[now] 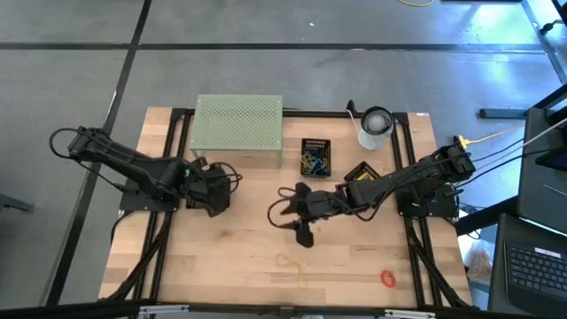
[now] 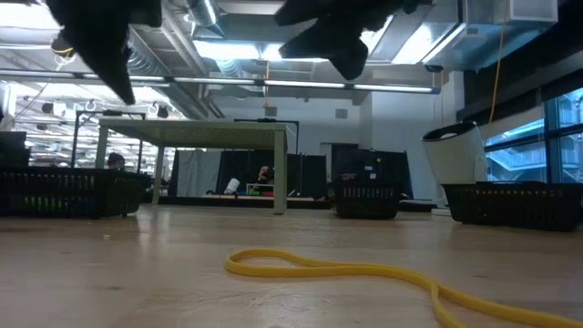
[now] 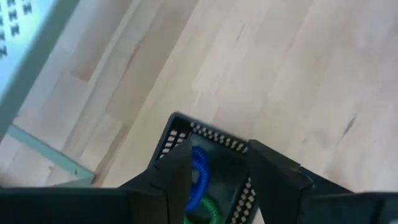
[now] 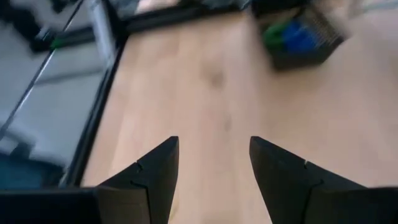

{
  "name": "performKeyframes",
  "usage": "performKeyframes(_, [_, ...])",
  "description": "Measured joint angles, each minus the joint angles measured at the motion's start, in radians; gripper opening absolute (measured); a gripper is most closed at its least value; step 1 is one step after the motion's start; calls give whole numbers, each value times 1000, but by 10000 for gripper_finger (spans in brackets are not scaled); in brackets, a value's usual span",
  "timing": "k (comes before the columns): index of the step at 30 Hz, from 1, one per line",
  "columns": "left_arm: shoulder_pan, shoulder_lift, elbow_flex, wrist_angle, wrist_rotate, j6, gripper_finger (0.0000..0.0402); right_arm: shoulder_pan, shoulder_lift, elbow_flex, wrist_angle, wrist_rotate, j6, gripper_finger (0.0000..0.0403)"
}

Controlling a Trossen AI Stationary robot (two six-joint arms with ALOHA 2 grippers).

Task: Pick & Place Office Desk Supplies
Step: Put the yellow rubber band into the top black bin

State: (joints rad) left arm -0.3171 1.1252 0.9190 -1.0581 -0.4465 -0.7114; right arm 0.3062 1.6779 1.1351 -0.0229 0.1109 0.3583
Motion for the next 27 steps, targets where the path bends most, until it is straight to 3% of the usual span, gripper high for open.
performKeyframes(4, [0, 0, 32, 27, 0, -5, 145, 13, 0, 0, -128, -117, 0, 198])
performKeyframes(9, [-1, 0, 35, 98, 0, 13, 144, 49, 37, -1, -206, -111, 0, 198])
performKeyframes(18, [-2, 0, 35, 187, -4, 18, 143, 103, 194, -1, -109, -110, -18, 198])
performKeyframes(27, [-14, 2, 35, 233, -12, 18, 144, 136, 363, -1, 119, -145, -49, 198])
